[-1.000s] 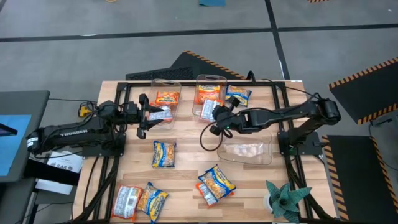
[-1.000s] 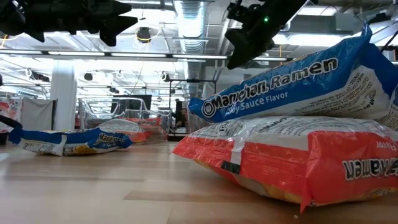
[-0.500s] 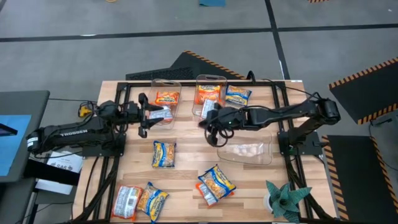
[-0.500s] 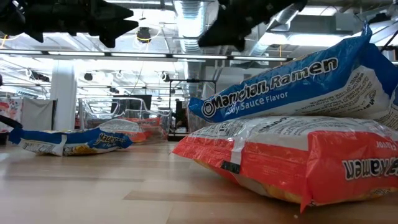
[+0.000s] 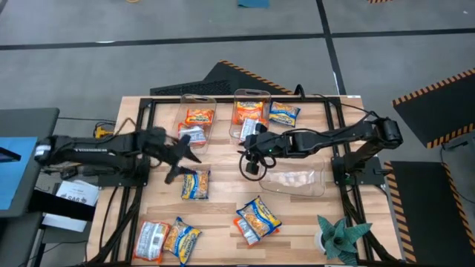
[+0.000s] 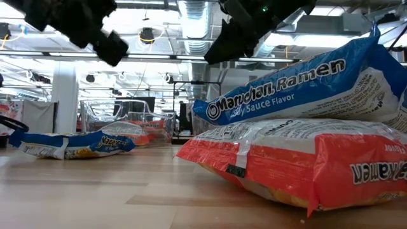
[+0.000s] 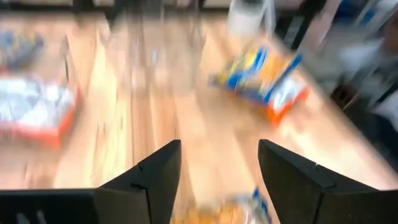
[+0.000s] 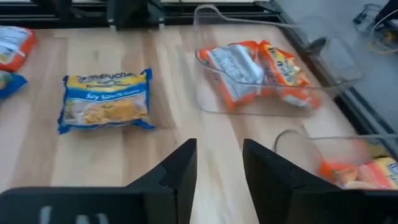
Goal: Sort Maruchan noodles
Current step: Put the blue bag into the right transparent bin
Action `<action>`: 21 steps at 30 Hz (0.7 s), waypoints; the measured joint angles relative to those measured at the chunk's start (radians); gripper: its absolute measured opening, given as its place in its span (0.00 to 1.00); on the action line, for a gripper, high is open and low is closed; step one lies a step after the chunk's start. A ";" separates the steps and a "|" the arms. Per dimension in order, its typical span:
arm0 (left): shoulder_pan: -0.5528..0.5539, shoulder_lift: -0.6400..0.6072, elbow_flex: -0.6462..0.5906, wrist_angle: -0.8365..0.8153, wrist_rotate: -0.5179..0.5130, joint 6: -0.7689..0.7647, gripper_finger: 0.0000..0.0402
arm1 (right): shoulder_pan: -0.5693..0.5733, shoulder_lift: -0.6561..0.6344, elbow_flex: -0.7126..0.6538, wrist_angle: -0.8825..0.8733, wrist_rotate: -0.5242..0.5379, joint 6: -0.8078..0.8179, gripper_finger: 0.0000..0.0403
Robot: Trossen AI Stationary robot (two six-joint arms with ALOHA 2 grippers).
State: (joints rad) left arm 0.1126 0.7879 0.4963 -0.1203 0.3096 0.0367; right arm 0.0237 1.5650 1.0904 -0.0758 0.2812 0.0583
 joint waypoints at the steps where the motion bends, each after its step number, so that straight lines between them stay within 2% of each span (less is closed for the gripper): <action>1: -0.036 0.025 0.013 -0.055 -0.045 -0.002 0.51 | -0.001 0.000 0.000 -0.006 0.007 -0.006 0.39; 5: -0.178 0.138 0.067 -0.209 -0.163 -0.048 0.51 | -0.012 -0.001 0.000 -0.062 0.012 -0.007 0.39; 11: -0.365 0.278 0.106 -0.258 -0.309 -0.039 0.51 | -0.013 -0.001 0.000 -0.084 0.013 -0.001 0.38; 17: -0.491 0.381 0.117 -0.292 -0.482 -0.037 0.51 | -0.013 -0.001 0.000 -0.089 0.013 0.001 0.38; 21: -0.552 0.457 0.117 -0.287 -0.499 -0.050 0.51 | -0.013 -0.001 0.000 -0.092 0.013 0.002 0.38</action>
State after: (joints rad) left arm -0.4391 1.2450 0.6136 -0.4070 -0.1897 -0.0132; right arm 0.0105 1.5639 1.0908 -0.1679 0.2943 0.0602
